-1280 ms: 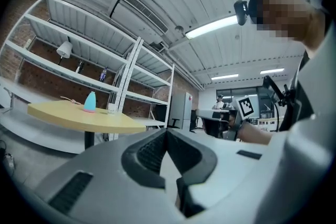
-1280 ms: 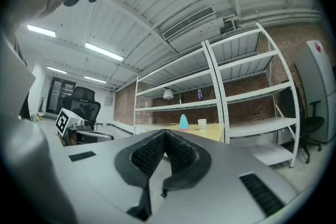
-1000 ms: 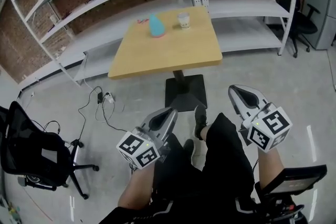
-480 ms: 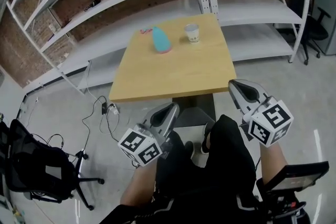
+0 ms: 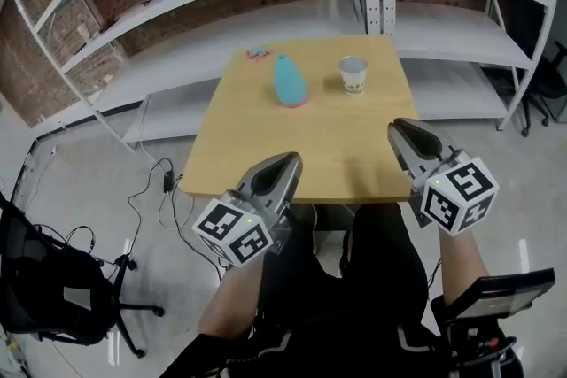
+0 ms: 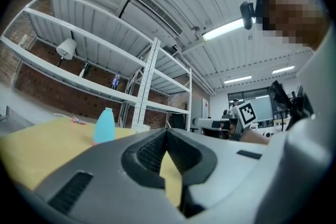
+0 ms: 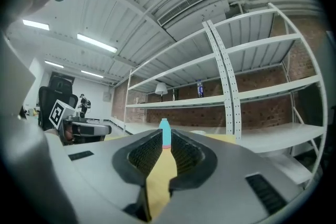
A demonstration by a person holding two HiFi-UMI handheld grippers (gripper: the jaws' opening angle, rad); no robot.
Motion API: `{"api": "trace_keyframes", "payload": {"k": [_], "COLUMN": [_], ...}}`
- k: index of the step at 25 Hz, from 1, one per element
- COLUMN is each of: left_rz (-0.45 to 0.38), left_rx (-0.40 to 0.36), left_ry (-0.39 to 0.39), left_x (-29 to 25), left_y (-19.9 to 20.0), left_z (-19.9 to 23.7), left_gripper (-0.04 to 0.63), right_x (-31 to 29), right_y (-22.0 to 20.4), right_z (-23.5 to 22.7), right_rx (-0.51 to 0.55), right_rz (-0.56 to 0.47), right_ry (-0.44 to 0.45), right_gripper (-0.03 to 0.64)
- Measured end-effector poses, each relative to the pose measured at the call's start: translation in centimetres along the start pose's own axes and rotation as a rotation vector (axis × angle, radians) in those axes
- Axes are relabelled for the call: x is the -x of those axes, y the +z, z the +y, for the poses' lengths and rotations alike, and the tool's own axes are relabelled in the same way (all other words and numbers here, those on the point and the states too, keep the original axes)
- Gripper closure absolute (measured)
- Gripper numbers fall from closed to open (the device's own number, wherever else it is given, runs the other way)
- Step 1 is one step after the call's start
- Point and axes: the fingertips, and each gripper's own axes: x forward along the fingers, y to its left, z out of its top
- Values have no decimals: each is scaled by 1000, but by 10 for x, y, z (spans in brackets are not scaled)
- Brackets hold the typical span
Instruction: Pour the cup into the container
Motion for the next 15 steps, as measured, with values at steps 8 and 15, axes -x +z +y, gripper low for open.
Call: {"api": "trace_keyframes", "payload": {"k": [8,15], "left_rz": [7,40], "left_rx": [12,1], "left_ry": [7,21], "left_x": [-41,-68], "left_y": [11,16], "left_z": [68,110], "left_gripper": [597,597], "right_x": [-82,-139], "right_y": [-2,-12], "right_z": [-37,-75], "right_rx": [-13,-25], "right_rz": [44,128], "right_ry": [-3,-31], "right_gripper": [458,344]}}
